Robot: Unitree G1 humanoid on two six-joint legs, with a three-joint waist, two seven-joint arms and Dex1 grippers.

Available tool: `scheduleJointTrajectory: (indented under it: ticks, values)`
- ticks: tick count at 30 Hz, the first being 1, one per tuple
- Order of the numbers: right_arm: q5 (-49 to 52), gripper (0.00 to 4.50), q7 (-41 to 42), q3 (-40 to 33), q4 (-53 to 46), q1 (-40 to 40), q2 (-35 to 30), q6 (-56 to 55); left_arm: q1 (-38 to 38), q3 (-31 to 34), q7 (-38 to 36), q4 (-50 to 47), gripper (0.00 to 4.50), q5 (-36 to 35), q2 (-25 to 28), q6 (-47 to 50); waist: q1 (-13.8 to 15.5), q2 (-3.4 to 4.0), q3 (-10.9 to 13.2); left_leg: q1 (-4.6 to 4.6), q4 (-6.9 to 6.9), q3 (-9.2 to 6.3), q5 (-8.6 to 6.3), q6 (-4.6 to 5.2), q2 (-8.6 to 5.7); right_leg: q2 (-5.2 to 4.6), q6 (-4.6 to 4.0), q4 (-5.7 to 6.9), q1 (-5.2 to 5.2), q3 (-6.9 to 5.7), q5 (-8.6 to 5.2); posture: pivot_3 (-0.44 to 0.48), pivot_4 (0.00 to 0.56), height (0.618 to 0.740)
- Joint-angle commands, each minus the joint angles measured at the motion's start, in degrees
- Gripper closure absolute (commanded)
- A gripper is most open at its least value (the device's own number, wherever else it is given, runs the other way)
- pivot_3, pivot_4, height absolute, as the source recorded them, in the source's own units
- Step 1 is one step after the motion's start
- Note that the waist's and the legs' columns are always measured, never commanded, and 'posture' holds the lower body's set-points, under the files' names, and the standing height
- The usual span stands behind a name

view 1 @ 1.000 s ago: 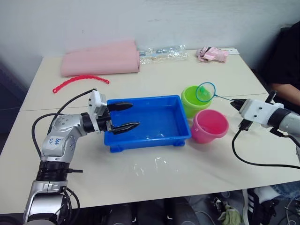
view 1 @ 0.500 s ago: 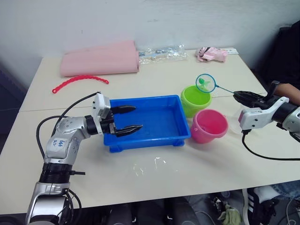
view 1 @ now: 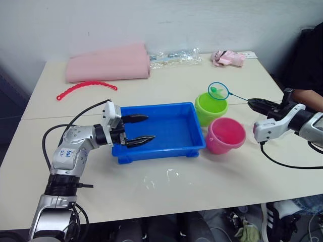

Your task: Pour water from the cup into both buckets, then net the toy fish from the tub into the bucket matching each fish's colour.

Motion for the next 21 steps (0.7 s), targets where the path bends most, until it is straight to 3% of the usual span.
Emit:
scheduleJointTrajectory:
  ticks: [1,15,19,21]
  values:
    - [0.4,4.50,-2.1,-0.9,0.2,-0.1,-1.9,-0.7,-1.1,0.2,-0.5,0.0,0.03,-0.3,-0.4,-1.3,0.0,0.00,0.0,0.00,0.00,0.00,0.00,0.00,0.00,0.00,0.00,0.01,0.00,0.00,0.00,0.000,0.150,0.740]
    - [1.5,4.50,-3.5,-1.9,-0.7,2.3,-2.0,-0.1,-0.7,0.6,-0.4,0.8,0.03,-0.5,-0.4,-2.4,0.0,0.00,0.0,0.02,0.02,0.02,0.00,0.00,0.00,0.01,0.00,0.05,0.00,0.02,0.00,0.000,0.150,0.740]
    - [12.3,4.50,0.7,-3.5,-0.6,3.6,0.2,1.1,-0.1,1.3,-0.3,0.3,0.03,-0.9,0.0,-2.6,0.0,0.00,0.0,0.02,0.03,0.02,0.00,0.00,0.00,0.01,0.00,0.05,0.01,0.02,0.00,0.000,0.150,0.740]
    - [27.6,4.50,8.7,-4.0,-1.5,4.3,2.2,3.2,0.5,3.2,-0.7,0.0,0.03,-2.2,0.8,-2.4,0.0,0.00,0.0,0.02,0.03,0.02,0.00,0.00,0.00,0.01,0.00,0.04,0.01,0.02,0.00,0.000,0.150,0.740]
